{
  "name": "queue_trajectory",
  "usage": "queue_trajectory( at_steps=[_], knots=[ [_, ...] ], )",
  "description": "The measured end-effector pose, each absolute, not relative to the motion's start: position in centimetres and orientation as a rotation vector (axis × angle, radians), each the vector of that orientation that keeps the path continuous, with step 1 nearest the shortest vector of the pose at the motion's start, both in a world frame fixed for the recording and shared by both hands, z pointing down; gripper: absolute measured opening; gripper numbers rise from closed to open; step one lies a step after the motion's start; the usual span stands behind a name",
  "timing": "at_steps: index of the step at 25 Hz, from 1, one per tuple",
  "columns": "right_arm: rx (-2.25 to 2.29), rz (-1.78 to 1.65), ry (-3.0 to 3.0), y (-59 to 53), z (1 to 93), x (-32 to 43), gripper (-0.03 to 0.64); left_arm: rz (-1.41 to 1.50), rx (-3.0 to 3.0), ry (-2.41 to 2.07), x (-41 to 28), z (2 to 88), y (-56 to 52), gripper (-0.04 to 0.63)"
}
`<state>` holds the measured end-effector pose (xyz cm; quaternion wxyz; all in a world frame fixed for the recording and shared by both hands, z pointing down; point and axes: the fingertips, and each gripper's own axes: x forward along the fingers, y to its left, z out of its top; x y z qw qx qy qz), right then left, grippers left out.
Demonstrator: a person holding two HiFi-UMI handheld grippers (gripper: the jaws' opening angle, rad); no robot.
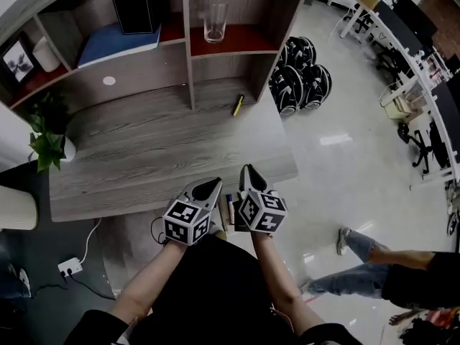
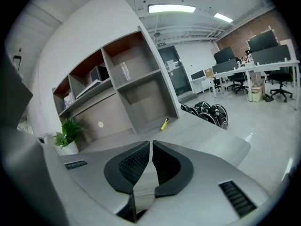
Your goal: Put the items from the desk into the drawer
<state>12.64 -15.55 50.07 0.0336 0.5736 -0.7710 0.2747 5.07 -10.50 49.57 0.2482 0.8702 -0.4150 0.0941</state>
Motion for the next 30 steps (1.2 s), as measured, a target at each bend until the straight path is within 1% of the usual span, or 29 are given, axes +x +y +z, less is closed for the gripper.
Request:
queue_trajectory(
  at_steps=[3,6,9,13,18,23,30],
  knots=[
    [1.759,0.800,-2.372,-19.1,49.8,12.8,0.009,0.267,2.391,-1.120,5.1,49.3,-13.1,0.009],
    [1.705,0.735,-2.361,-22.5,50.2,12.6,0.036,0.295,2.422,-1.120,5.0,48.9,-15.7,0.009],
    [1.649,0.677,-2.325,-25.8,51.1,12.2,0.043,0.312,2.440,-1.120,4.8,48.7,-17.8,0.009],
    [1.630,0.704,-2.292,-30.1,52.5,11.6,0.053,0.312,2.444,-1.109,4.5,48.6,-20.2,0.009],
    [1.617,0.738,-2.245,-34.4,54.3,10.4,0.094,0.362,2.465,-1.086,3.8,48.9,-22.5,0.009],
    [1.652,0.767,-2.154,-37.7,57.2,10.2,0.107,0.368,2.455,-1.080,2.4,49.1,-23.7,0.009],
    [1.724,0.726,-2.012,-42.3,59.0,11.3,0.114,0.375,2.424,-1.063,1.2,49.9,-23.8,0.009]
  ],
)
